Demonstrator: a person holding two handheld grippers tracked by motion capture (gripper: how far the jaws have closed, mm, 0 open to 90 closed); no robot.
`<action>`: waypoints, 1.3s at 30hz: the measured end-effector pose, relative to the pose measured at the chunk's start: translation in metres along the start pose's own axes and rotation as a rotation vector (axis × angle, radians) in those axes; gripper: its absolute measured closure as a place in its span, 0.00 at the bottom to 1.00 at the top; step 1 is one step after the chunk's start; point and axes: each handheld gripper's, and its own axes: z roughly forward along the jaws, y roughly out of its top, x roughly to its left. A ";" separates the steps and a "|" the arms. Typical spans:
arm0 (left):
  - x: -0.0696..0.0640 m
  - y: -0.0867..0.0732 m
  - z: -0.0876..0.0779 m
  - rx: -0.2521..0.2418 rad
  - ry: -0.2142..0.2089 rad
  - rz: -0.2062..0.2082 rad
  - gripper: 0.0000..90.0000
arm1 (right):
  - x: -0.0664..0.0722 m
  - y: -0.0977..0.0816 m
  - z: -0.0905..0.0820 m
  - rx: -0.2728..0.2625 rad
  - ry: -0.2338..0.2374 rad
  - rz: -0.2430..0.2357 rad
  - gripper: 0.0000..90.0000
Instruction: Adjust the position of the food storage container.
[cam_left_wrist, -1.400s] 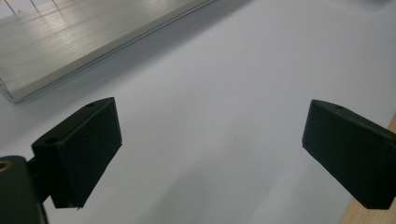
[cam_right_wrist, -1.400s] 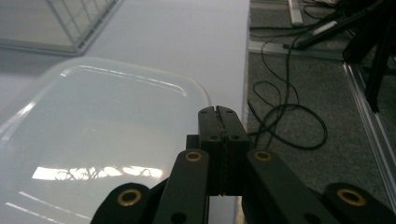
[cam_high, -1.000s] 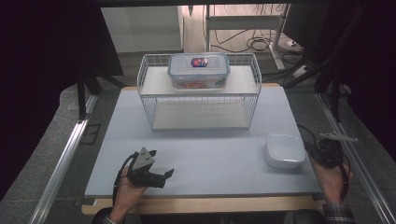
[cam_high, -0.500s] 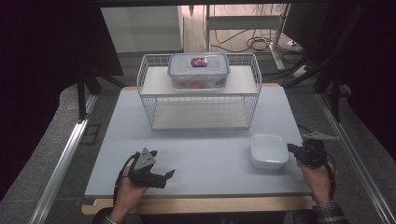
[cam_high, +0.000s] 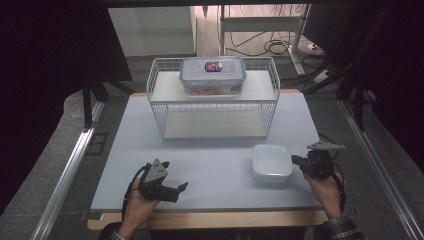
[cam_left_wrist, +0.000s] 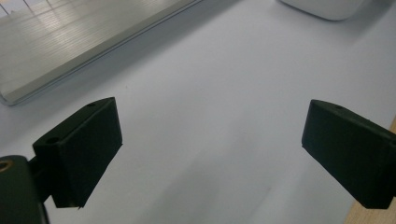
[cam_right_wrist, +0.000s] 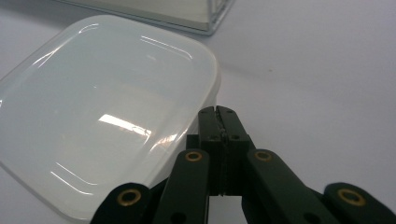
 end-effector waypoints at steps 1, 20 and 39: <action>0.000 0.000 0.000 0.000 0.000 0.002 0.05 | 0.002 0.001 0.002 0.001 0.008 -0.004 0.99; -0.001 0.002 0.004 0.005 -0.006 0.004 0.06 | 0.039 0.013 0.024 0.033 0.120 -0.068 0.99; 0.000 0.004 0.004 0.013 -0.009 0.000 0.05 | 0.077 0.017 0.046 0.077 0.213 -0.132 0.99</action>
